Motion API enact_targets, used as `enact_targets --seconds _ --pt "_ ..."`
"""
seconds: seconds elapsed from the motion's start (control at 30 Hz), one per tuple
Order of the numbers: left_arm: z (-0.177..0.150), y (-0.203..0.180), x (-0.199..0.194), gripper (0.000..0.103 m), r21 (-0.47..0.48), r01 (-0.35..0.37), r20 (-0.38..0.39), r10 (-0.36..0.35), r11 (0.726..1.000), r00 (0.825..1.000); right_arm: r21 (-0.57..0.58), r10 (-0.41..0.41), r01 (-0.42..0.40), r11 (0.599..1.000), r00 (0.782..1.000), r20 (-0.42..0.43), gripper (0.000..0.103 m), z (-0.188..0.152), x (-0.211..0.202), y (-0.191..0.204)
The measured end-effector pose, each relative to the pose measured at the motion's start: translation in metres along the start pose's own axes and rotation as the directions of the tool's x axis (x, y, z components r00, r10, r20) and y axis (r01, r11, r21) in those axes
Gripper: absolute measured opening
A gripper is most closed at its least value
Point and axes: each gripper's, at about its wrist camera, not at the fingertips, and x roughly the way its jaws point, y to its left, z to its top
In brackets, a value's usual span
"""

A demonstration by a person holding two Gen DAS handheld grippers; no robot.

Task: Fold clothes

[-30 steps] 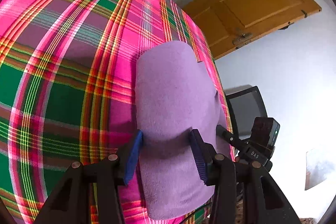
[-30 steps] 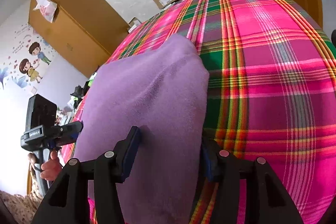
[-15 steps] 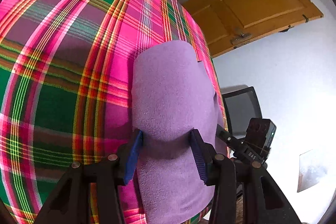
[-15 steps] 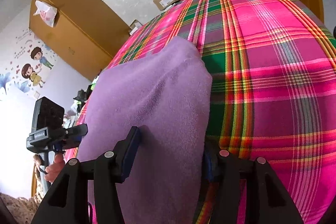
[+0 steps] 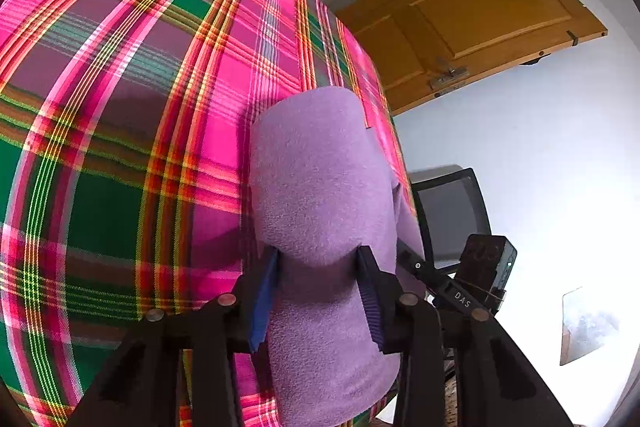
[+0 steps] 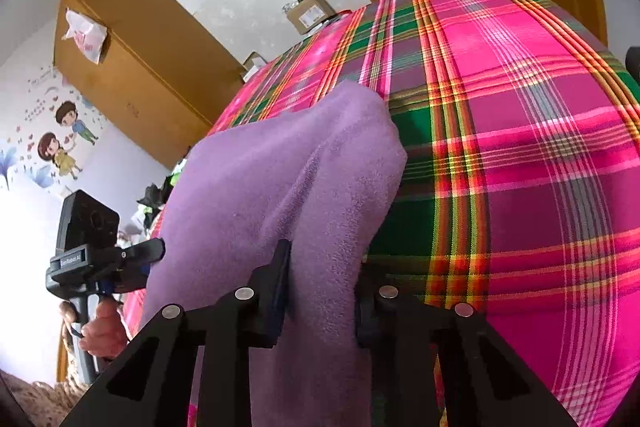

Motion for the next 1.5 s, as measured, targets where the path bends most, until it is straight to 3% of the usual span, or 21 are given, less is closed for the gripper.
enact_targets --seconds 0.13,0.33,0.47,0.7,0.83,0.93,1.03,1.23,1.5 --pt "0.002 0.002 0.001 0.040 0.001 -0.016 -0.007 0.016 1.000 1.000 -0.005 -0.012 0.012 1.000 1.000 0.001 0.025 -0.001 0.001 0.004" --pt "0.002 0.007 0.002 0.043 -0.012 -0.017 -0.017 0.017 1.000 1.000 -0.032 -0.052 0.052 0.998 0.999 -0.010 0.034 -0.002 0.005 0.007" --pt "0.003 0.007 0.007 0.049 -0.018 -0.015 -0.024 0.015 1.000 1.000 -0.025 -0.043 0.043 0.999 0.999 -0.023 0.039 -0.002 0.008 0.003" --pt "0.004 0.005 0.017 0.049 -0.029 -0.010 -0.037 0.009 1.000 0.999 -0.015 -0.031 0.031 0.999 0.999 -0.040 0.042 -0.002 0.013 0.004" --pt "0.004 0.005 0.022 0.049 -0.028 -0.006 -0.043 0.005 1.000 0.999 -0.012 -0.018 0.017 1.000 0.999 -0.046 0.042 -0.003 0.015 0.005" --pt "0.005 0.003 0.022 0.043 -0.020 0.002 -0.043 -0.003 1.000 0.999 -0.010 -0.009 0.008 1.000 0.999 -0.034 0.031 -0.006 0.013 0.006" --pt "0.006 -0.002 0.019 0.038 0.004 -0.004 -0.031 0.004 1.000 1.000 -0.005 -0.001 0.001 1.000 1.000 -0.013 0.028 -0.005 0.011 0.010" --pt "0.017 -0.008 0.004 0.037 0.035 0.004 0.017 -0.005 0.999 1.000 -0.032 0.039 -0.039 0.999 0.999 0.013 0.027 0.003 0.013 0.028" --pt "0.045 0.004 -0.022 0.037 0.037 -0.023 0.084 0.020 0.999 0.996 -0.037 0.070 -0.070 0.997 0.998 0.006 0.027 0.023 0.050 0.054"
